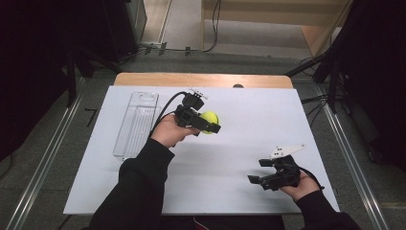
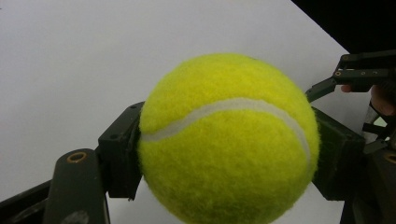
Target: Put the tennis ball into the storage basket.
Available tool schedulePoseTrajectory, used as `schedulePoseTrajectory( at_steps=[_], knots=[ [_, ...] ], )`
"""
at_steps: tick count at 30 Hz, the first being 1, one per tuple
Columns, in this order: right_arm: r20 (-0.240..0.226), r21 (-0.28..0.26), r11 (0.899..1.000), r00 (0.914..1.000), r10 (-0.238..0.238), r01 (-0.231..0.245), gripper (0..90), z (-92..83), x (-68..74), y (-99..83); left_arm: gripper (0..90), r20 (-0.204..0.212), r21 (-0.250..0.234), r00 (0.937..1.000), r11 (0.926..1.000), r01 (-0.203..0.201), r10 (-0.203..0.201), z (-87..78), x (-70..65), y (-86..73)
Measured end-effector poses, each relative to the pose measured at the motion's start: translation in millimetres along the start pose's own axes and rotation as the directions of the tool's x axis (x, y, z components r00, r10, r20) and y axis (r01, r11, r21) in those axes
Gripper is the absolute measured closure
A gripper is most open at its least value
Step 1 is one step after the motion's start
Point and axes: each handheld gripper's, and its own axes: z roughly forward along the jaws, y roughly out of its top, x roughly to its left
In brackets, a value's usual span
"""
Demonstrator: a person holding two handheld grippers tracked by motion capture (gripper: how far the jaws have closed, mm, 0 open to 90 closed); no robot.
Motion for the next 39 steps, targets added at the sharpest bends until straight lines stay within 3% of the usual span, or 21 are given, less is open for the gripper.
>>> schedulePoseTrajectory(
  at_steps=[8,39],
  knots=[
    [0.000,0.005,1.000,1.0000,-0.002,0.002,16.8,0.3,0.4,-0.2,26.4,0.005,0.001,0.9999,0.9999,0.014,-0.014,-8.6,7.5,-0.5],
    [0.023,0.013,1.000,0.9997,0.012,-0.013,16.9,-1.1,-2.6,-0.4,26.4,-0.069,-0.030,0.9950,0.9970,0.071,-0.073,-34.7,32.9,-10.1]
  ],
)
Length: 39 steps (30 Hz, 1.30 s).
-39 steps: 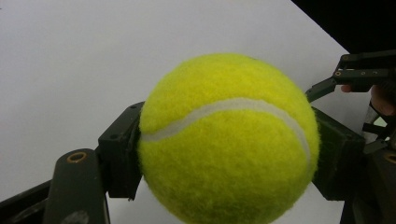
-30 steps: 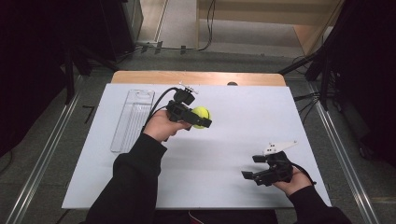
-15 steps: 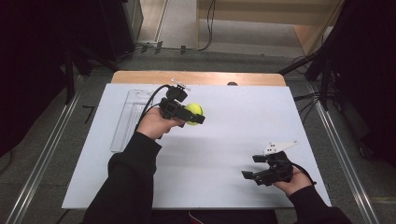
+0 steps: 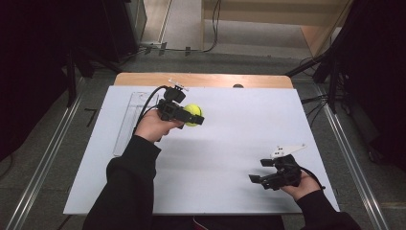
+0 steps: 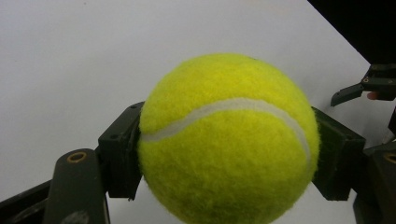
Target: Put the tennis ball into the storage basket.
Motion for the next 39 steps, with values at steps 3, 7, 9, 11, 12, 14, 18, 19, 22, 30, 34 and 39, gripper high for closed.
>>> schedulePoseTrajectory(
  at_steps=[3,7,9,11,12,14,18,19,22,30,34,39],
  knots=[
    [-0.002,-0.002,1.000,1.0000,-0.003,0.003,16.9,0.4,-0.2,0.3,26.4,-0.005,-0.007,0.9999,0.9999,0.010,-0.010,-2.5,2.4,-0.9],
    [-0.005,0.001,1.000,1.0000,-0.005,0.005,16.9,0.9,0.2,0.7,26.4,-0.010,-0.012,0.9998,0.9998,0.016,-0.016,-5.8,5.2,-1.9],
    [-0.004,0.003,1.000,1.0000,-0.004,0.004,16.9,1.1,-0.1,0.9,26.4,-0.014,-0.012,0.9997,0.9998,0.018,-0.018,-7.1,6.5,-2.5],
    [-0.003,0.004,1.000,1.0000,-0.005,0.005,16.9,1.0,-0.4,1.0,26.4,-0.018,-0.014,0.9996,0.9997,0.022,-0.023,-8.1,8.0,-3.0],
    [-0.003,0.004,1.000,1.0000,-0.003,0.003,16.9,1.1,-0.3,1.1,26.4,-0.019,-0.015,0.9995,0.9996,0.025,-0.026,-8.5,8.8,-3.4],
    [-0.003,0.005,1.000,1.0000,-0.004,0.004,16.9,1.5,-0.3,1.3,26.4,-0.025,-0.017,0.9993,0.9994,0.029,-0.029,-9.8,10.5,-4.2],
    [-0.003,0.005,1.000,1.0000,-0.006,0.006,16.9,2.0,-0.5,1.6,26.4,-0.035,-0.024,0.9986,0.9990,0.038,-0.039,-14.4,14.8,-5.6],
    [-0.002,0.005,1.000,1.0000,-0.006,0.006,16.9,2.0,-0.5,1.7,26.3,-0.036,-0.025,0.9986,0.9989,0.039,-0.040,-15.7,16.1,-6.1],
    [-0.001,0.006,1.000,1.0000,-0.002,0.002,16.9,2.1,-0.5,1.8,26.4,-0.041,-0.033,0.9978,0.9982,0.050,-0.052,-18.9,19.1,-7.4],
    [-0.003,0.005,1.000,1.0000,-0.006,0.006,16.9,2.7,-0.7,2.8,26.4,-0.071,-0.037,0.9949,0.9970,0.068,-0.071,-26.0,27.3,-11.2],
    [-0.006,0.006,1.000,1.0000,-0.006,0.006,16.9,2.7,-0.7,3.1,26.4,-0.079,-0.042,0.9933,0.9958,0.081,-0.085,-28.3,31.1,-13.0],
    [-0.006,0.008,1.000,1.0000,-0.007,0.007,16.9,3.0,-0.6,3.2,26.4,-0.093,-0.041,0.9915,0.9953,0.088,-0.091,-31.2,34.7,-14.6]
  ],
)
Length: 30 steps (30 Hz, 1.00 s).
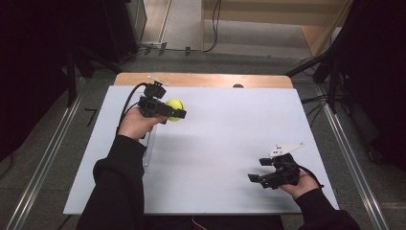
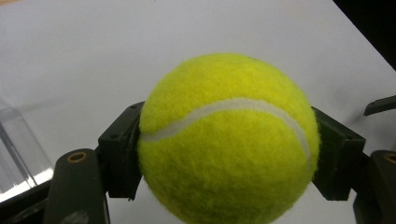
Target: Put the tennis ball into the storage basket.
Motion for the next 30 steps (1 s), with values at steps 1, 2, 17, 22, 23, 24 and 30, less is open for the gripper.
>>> schedulePoseTrajectory(
  at_steps=[1,2,17,22,23,24,30],
  knots=[
    [0.001,0.001,1.000,1.0000,0.000,0.000,16.9,0.1,0.0,0.0,26.4,-0.001,0.001,1.0000,1.0000,0.002,-0.002,-0.9,1.4,-0.3],
    [0.002,0.002,1.000,1.0000,0.001,-0.001,16.9,0.1,-0.1,0.0,26.4,-0.004,-0.003,1.0000,1.0000,0.006,-0.006,-1.2,2.1,-0.6],
    [0.003,0.003,1.000,1.0000,0.001,-0.001,16.9,0.3,-0.3,-0.1,26.4,-0.066,-0.013,0.9968,0.9989,0.044,-0.045,-8.6,17.9,-5.4],
    [0.003,0.001,1.000,1.0000,-0.001,0.001,16.9,0.2,-0.5,-0.3,26.3,-0.089,-0.028,0.9946,0.9983,0.051,-0.053,-12.1,22.0,-6.4],
    [0.004,0.001,1.000,1.0000,0.000,0.000,16.8,0.1,-0.4,-0.3,26.4,-0.090,-0.034,0.9943,0.9980,0.054,-0.056,-13.1,23.2,-6.7],
    [0.002,-0.002,1.000,1.0000,-0.001,0.001,16.9,-0.1,-0.4,-0.3,26.4,-0.093,-0.038,0.9938,0.9977,0.057,-0.060,-14.0,24.1,-7.1],
    [0.004,-0.001,1.000,1.0000,-0.002,0.002,16.9,-0.1,-0.2,-0.2,26.4,-0.104,-0.050,0.9912,0.9958,0.077,-0.082,-18.7,31.2,-9.4]
  ],
)
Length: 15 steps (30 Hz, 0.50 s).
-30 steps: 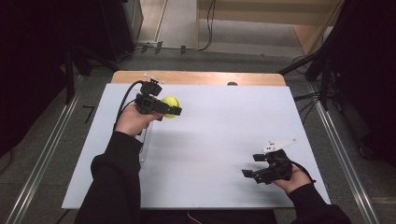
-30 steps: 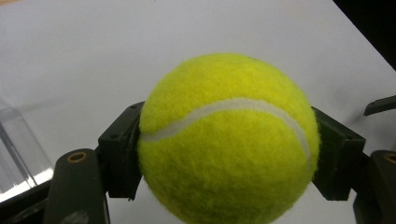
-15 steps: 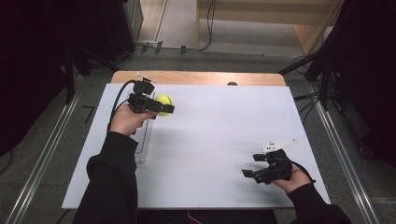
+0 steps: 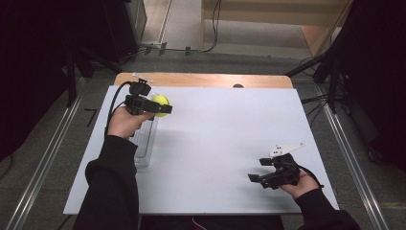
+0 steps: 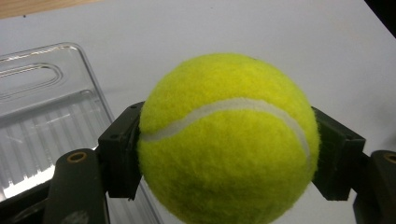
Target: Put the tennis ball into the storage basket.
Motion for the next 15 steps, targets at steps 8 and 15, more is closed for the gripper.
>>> schedulePoseTrajectory(
  at_steps=[8,15],
  knots=[
    [-0.004,-0.003,1.000,1.0000,-0.001,0.001,16.9,0.0,0.5,0.1,26.3,-0.035,0.000,0.9992,0.9998,0.019,-0.019,-0.1,6.5,-2.1],
    [-0.004,-0.004,1.000,1.0000,-0.001,0.001,16.9,0.0,0.4,0.0,26.3,-0.059,-0.019,0.9971,0.9987,0.048,-0.049,-4.4,15.6,-4.6]
  ],
)
